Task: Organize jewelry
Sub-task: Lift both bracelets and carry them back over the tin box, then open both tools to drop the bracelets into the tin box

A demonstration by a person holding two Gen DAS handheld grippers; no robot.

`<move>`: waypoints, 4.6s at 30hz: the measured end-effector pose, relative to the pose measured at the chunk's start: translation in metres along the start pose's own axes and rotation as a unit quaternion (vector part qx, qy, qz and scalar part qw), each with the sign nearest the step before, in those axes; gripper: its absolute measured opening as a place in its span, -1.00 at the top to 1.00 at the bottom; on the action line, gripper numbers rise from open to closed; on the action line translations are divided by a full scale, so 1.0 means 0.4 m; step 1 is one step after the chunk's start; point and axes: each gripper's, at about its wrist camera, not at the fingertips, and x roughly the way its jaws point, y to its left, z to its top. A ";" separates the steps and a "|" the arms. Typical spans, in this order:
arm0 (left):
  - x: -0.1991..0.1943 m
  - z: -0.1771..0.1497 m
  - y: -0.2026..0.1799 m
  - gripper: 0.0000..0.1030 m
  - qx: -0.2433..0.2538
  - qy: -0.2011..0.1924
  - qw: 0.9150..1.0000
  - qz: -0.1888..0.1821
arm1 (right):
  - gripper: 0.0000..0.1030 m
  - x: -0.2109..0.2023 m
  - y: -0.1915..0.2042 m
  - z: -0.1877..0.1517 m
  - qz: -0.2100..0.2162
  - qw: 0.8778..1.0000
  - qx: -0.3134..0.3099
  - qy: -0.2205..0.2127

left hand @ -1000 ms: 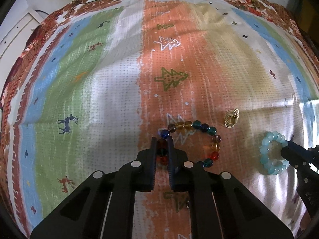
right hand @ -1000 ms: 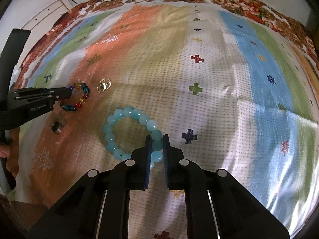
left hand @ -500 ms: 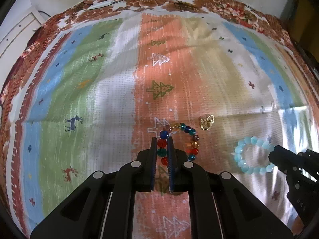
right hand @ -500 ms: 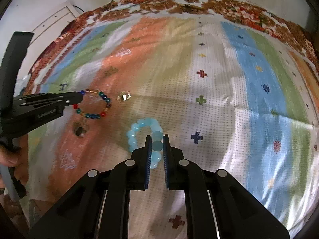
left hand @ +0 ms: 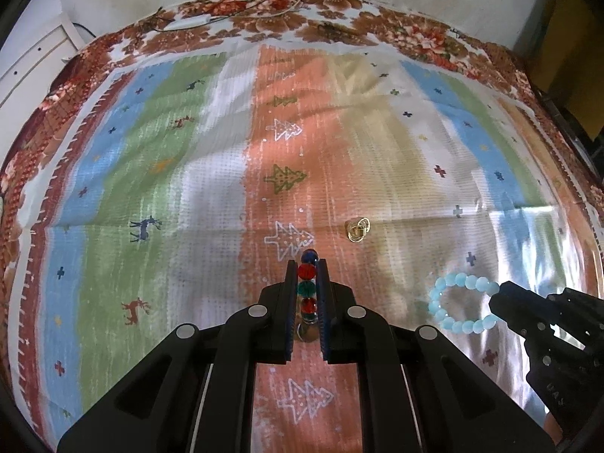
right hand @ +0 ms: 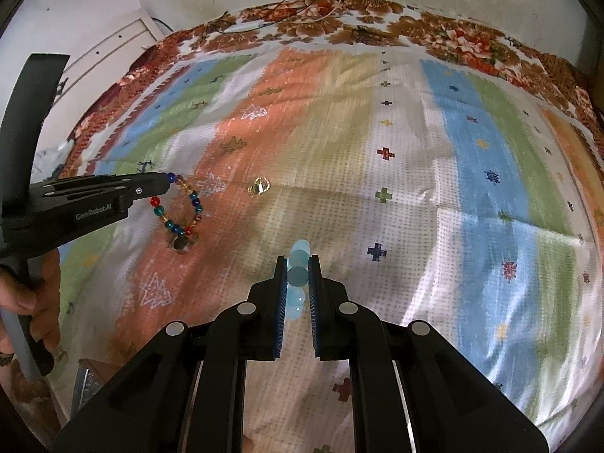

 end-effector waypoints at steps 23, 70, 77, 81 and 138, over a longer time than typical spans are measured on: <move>-0.155 -0.071 -0.040 0.83 0.008 -0.046 0.999 -0.028 | 0.77 -0.164 0.019 -0.030 0.011 0.998 0.002 -0.064; -0.365 -0.261 -0.096 0.83 0.041 -0.105 0.991 -0.078 | 0.77 -0.331 0.119 -0.175 0.070 0.992 -0.045 -0.097; -0.386 -0.298 -0.100 0.83 0.042 -0.107 0.990 -0.081 | 0.77 -0.344 0.140 -0.205 0.077 0.991 -0.053 -0.093; -0.396 -0.321 -0.099 0.83 0.042 -0.107 0.990 -0.083 | 0.77 -0.347 0.147 -0.220 0.081 0.991 -0.055 -0.088; -0.334 -0.359 0.008 -0.03 -0.025 -0.049 0.998 -0.025 | -0.03 -0.298 0.087 -0.248 0.064 0.995 -0.027 -0.068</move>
